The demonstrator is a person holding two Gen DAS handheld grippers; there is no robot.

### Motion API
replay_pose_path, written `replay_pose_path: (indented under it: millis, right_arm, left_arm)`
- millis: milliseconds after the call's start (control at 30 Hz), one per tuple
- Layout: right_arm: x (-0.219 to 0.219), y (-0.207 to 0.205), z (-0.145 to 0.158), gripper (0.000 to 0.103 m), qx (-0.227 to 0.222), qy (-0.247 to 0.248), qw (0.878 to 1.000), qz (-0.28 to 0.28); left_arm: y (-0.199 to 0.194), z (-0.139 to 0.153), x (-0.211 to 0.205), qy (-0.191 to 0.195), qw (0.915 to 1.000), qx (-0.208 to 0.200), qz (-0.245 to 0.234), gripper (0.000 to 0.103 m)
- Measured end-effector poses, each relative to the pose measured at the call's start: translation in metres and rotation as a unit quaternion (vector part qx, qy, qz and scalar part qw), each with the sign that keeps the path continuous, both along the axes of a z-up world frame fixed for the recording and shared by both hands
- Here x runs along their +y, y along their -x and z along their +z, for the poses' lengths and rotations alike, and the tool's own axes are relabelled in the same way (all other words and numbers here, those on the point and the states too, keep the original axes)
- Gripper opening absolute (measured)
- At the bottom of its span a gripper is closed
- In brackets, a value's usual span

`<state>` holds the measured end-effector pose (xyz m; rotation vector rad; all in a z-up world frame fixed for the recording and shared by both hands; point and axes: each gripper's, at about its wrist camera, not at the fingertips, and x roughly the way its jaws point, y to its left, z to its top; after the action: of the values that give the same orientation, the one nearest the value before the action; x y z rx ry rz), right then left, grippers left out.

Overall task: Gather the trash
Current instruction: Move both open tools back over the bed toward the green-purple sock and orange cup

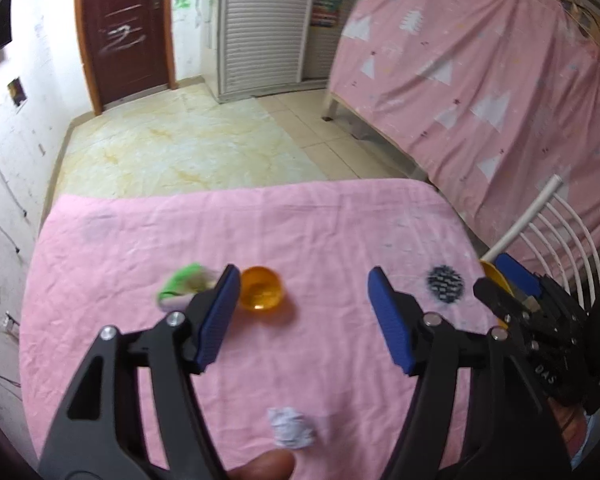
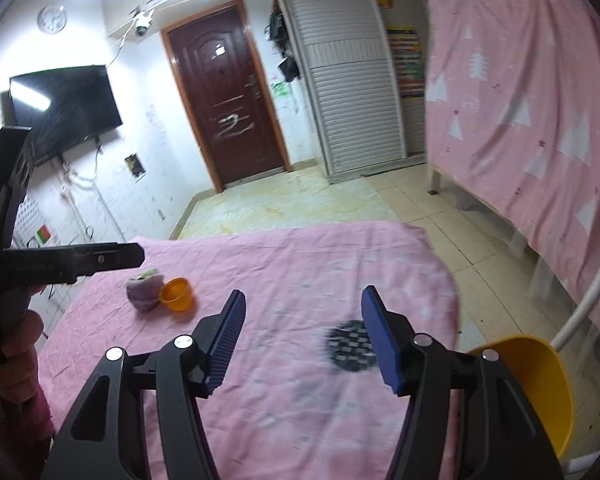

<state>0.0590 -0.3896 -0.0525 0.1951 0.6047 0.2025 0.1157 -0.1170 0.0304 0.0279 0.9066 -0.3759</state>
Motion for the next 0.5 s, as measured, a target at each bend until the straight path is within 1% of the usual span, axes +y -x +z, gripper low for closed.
replay_pose_path:
  millis: [233,267,300,333,500]
  right_arm:
    - [0.047,-0.010,0.001,0.056,0.011,0.011,0.999,0.043]
    - [0.052,-0.011,0.000,0.056,0.013,0.012,0.999,0.047]
    - [0.058,-0.011,-0.001,0.056,0.016,0.012,0.998,0.054]
    - [0.063,-0.011,-0.002,0.056,0.018,0.010,0.998,0.061]
    - [0.090,-0.008,-0.007,0.056,0.028,0.012,0.995,0.093]
  left_arm:
    - [-0.015,-0.011,0.039,0.011,0.9994,0.014,0.031,0.063]
    - [-0.016,-0.013,0.043,0.012,0.9993,0.016,0.033,0.065]
    - [-0.018,-0.016,0.048,0.014,0.9990,0.019,0.038,0.069]
    - [-0.020,-0.018,0.053,0.016,0.9988,0.021,0.042,0.070]
    - [-0.026,-0.032,0.066,0.015,0.9980,0.037,0.049,0.070]
